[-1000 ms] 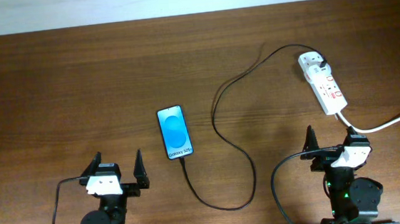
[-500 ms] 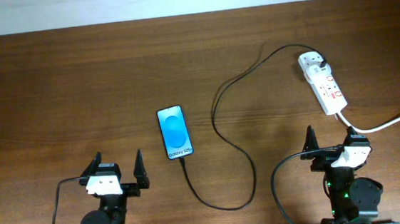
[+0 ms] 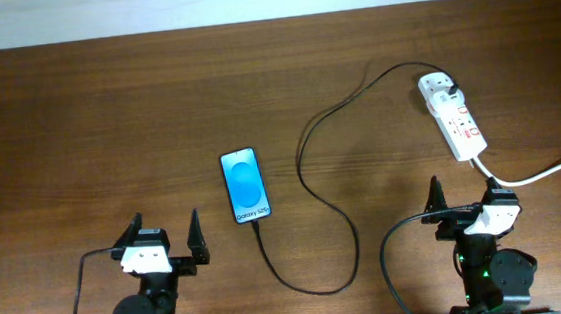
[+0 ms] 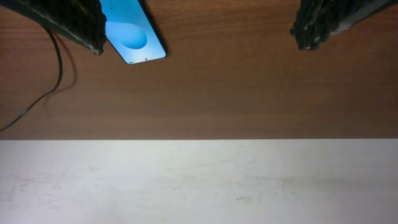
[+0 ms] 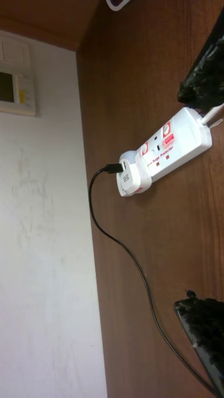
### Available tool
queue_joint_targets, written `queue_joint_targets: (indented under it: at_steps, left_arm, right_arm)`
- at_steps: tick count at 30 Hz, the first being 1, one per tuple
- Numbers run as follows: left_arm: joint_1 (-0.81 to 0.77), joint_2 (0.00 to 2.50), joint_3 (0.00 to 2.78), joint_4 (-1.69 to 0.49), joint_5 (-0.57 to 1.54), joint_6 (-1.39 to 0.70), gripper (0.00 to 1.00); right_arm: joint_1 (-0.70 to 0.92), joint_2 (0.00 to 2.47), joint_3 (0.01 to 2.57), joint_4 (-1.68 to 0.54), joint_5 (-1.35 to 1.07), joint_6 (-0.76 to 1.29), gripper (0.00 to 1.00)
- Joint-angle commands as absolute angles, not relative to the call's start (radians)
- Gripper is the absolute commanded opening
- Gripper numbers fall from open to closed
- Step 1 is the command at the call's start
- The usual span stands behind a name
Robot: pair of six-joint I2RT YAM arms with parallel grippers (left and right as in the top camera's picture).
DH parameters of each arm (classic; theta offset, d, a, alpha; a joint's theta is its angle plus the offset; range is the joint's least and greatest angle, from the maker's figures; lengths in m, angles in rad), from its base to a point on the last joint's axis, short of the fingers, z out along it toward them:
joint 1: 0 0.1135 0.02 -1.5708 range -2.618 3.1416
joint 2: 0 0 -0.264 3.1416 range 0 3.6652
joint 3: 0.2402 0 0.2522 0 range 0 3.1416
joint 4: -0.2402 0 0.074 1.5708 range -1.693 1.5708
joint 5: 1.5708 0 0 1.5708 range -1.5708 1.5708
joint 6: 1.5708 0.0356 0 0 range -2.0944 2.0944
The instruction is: Plug charger to phone and switch on socket
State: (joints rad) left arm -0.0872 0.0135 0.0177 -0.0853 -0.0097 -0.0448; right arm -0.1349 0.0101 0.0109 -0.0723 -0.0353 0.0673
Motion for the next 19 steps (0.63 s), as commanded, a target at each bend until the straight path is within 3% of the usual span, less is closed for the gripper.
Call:
queue_joint_targets:
  at_steps: [1, 19]
  left_arm:
    - [-0.081, 0.006, 0.009, -0.083, 0.004, -0.029, 0.99]
    - [-0.081, 0.006, 0.009, -0.083, 0.004, -0.029, 0.99]
  right_arm:
    - [-0.125, 0.006, 0.006, -0.078, -0.030, 0.060, 0.98]
    - [-0.125, 0.006, 0.006, -0.079, -0.030, 0.060, 0.98]
